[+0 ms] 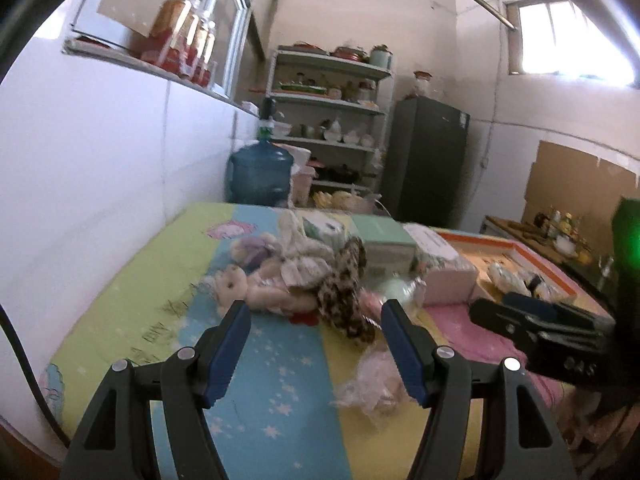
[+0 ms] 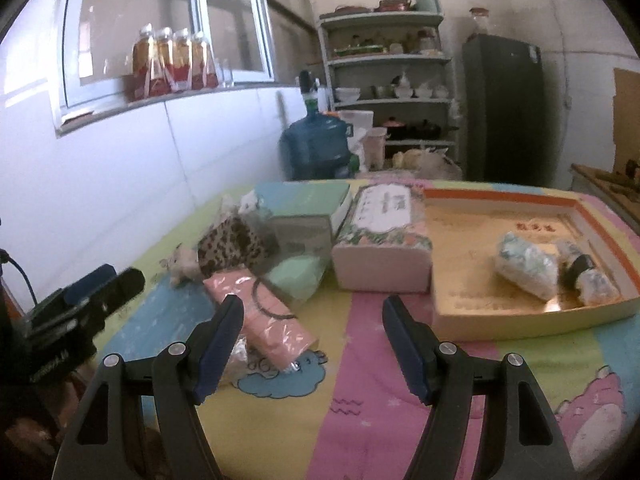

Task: Organize soft objects
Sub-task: 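Move both tools back toward the remaining soft items, then grasp the clear plastic bag with the left tool while the right tool grasps the pink towel pack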

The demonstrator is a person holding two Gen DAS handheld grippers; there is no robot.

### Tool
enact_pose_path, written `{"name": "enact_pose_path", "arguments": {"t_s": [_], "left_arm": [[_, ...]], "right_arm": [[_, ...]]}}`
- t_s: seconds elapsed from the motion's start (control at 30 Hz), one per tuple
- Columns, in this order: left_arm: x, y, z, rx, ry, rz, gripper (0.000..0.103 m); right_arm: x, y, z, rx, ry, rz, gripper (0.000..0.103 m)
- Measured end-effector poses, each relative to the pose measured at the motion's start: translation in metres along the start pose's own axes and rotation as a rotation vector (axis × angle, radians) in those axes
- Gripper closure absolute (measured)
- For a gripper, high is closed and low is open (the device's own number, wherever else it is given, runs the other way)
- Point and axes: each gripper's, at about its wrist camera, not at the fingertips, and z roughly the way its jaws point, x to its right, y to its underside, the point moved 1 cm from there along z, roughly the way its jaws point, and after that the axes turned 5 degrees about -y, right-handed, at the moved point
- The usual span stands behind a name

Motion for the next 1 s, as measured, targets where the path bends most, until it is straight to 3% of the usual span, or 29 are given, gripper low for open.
{"name": "enact_pose_path", "arguments": {"t_s": [0.33,0.53,0.6,0.77,1.0], "left_arm": [[0.021,0.025,0.026,-0.085,0.181,0.075,0.036],[0.033,0.034,0.033,-0.112,0.209,0.135,0.036],[0.035,0.037,0.036,-0.121,0.22,0.138,0.039],[0.038,0.039,0.036,-0.096,0.223,0.158,0.058],[0.023,0.037,0.028,-0.081,0.215,0.127,0.064]], "right_arm": [[0.008,0.001,0.009,-0.009,0.015,0.015,0.029],[0.01,0.001,0.012,-0.017,0.01,0.022,0.029],[0.01,0.001,0.014,-0.022,0.006,0.021,0.029],[0.006,0.003,0.019,-0.043,-0.015,0.012,0.029],[0.0,0.002,0.038,-0.11,-0.124,-0.017,0.029]]}}
